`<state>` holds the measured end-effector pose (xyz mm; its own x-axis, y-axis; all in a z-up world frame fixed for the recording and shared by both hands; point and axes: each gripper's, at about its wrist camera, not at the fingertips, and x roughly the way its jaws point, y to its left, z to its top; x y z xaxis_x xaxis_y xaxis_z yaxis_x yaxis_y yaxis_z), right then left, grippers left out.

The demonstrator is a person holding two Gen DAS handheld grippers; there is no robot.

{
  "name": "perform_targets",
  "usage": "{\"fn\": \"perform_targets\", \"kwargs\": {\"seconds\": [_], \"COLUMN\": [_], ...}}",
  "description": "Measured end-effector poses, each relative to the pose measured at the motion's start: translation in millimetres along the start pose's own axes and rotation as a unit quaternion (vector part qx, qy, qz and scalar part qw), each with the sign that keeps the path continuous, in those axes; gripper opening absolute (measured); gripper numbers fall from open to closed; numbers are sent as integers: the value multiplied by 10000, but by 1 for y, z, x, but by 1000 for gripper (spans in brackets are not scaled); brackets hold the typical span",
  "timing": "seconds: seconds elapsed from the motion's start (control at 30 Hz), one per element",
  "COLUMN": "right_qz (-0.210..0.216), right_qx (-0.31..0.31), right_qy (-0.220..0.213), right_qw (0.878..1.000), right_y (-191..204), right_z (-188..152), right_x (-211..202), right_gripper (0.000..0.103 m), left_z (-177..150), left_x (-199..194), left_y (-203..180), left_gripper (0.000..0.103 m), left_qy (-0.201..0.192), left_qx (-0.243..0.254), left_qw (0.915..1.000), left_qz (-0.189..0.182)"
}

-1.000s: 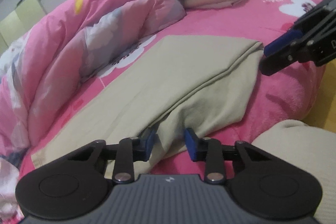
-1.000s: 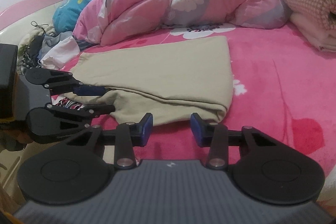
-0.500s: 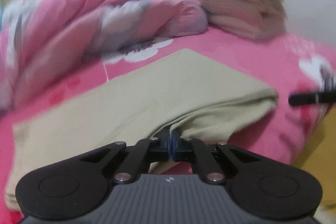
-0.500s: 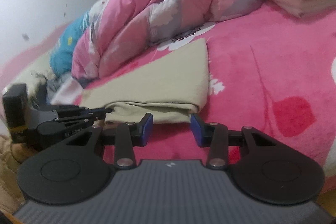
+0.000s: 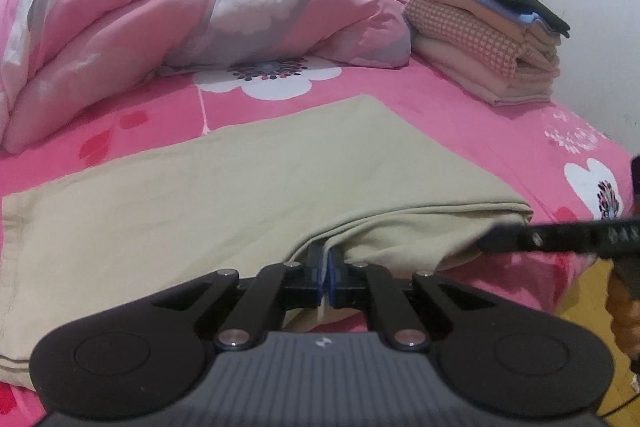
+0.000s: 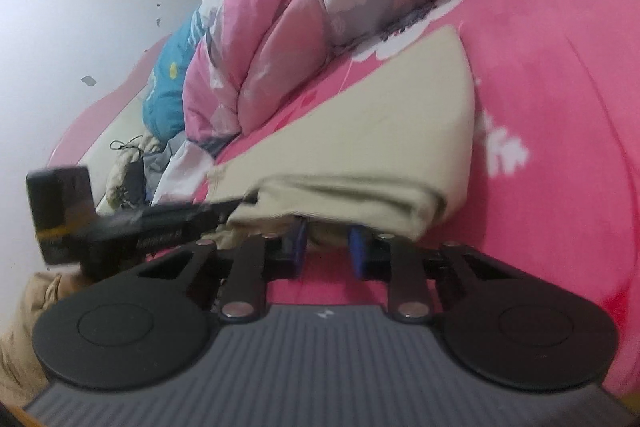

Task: Fold clothes
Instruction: 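Pinch the edge of the folded khaki trousers with the left gripper, then hold the trouser edge with the left gripper while the right gripper pinches beside it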

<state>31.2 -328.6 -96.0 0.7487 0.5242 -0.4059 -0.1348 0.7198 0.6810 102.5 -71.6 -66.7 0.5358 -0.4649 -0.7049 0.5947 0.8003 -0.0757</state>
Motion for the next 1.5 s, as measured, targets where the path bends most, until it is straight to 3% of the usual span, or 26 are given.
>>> {"fn": "perform_targets", "kwargs": {"seconds": [0.1, 0.17, 0.23, 0.43, 0.63, 0.73, 0.8, 0.93, 0.97, 1.07, 1.17, 1.5], "right_qz": [88, 117, 115, 222, 672, 949, 1066, 1014, 951, 617, 462, 342], "right_qx": [104, 102, 81, 280, 564, 592, 558, 608, 652, 657, 618, 321], "right_qy": [-107, -159, -165, -240, -149, -71, -98, -119, -82, 196, 268, 238], "right_qw": [9998, 9998, 9998, 9991, 9960, 9937, 9927, 9929, 9933, 9957, 9967, 9986], "right_y": [-3, -5, -7, -17, -27, -29, -27, -23, -23, -27, -28, -26], "right_z": [13, 17, 18, 6, -17, -33, -37, -33, -31, -34, -40, -43], "right_x": [3, 3, 4, -1, -9, -14, -15, -6, -1, 10, 13, 11], "right_gripper": [16, 16, 16, 16, 20, 39, 60, 62, 59, 6, 2, 0], "left_z": [1, 0, -1, -6, -16, -22, -26, -26, -26, -25, -26, -30], "left_x": [-3, -6, -8, 2, 8, 8, 6, 4, 4, 6, 10, 20], "left_y": [1, 0, -5, -28, -36, -37, -37, -34, -33, -32, -34, -45], "left_gripper": [9, 18, 35, 35, 35, 35, 35, 38, 38, 38, 38, 34], "left_qy": [-48, -128, -170, -53, 34, 51, 39, 12, 3, -15, -18, -71], "left_qx": [16, 71, 207, 742, 973, 1117, 1209, 1220, 1195, 1174, 1279, 1746], "left_qw": [9999, 9997, 9992, 9971, 9952, 9936, 9925, 9921, 9924, 9927, 9915, 9845], "left_qz": [-107, -186, -281, -164, -93, -138, -195, -278, -277, -272, -250, -133]}}
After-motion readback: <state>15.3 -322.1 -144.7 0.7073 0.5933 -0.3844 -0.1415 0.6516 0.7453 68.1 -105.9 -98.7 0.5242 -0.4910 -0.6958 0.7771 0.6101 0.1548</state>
